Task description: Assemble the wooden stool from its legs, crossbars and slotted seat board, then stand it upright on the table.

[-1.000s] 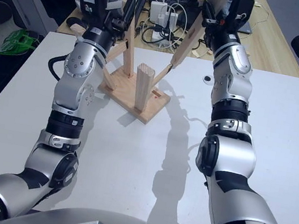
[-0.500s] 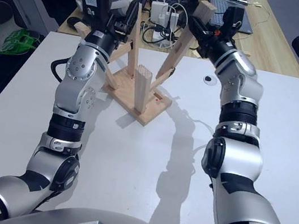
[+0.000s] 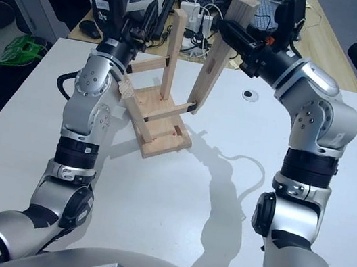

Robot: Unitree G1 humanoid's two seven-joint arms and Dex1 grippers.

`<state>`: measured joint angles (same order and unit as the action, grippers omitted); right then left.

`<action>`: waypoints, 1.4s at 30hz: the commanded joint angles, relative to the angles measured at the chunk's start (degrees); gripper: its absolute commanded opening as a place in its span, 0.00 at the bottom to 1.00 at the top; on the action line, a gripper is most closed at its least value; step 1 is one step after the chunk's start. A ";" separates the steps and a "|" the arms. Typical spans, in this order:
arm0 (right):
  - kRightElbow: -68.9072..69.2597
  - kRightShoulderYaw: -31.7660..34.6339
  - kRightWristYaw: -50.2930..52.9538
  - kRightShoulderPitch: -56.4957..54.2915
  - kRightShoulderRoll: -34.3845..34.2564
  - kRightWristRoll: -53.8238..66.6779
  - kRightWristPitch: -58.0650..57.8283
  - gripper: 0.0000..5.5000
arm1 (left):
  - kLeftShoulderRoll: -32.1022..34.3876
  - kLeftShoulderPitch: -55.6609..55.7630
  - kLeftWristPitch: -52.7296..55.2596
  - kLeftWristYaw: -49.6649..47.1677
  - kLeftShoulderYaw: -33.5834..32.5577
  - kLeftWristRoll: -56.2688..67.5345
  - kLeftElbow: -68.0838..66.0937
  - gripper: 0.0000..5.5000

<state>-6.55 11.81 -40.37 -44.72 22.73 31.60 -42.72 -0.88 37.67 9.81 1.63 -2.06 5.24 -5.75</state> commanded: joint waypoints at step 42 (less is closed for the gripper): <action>1.04 -0.69 16.54 12.83 -9.31 0.44 7.52 0.18 | -1.43 -0.85 0.15 -1.06 -0.10 0.54 -0.15 0.60</action>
<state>-5.01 11.84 -23.44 -31.26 12.83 33.23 -36.17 -2.23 37.04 9.29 0.67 -2.18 5.69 -5.81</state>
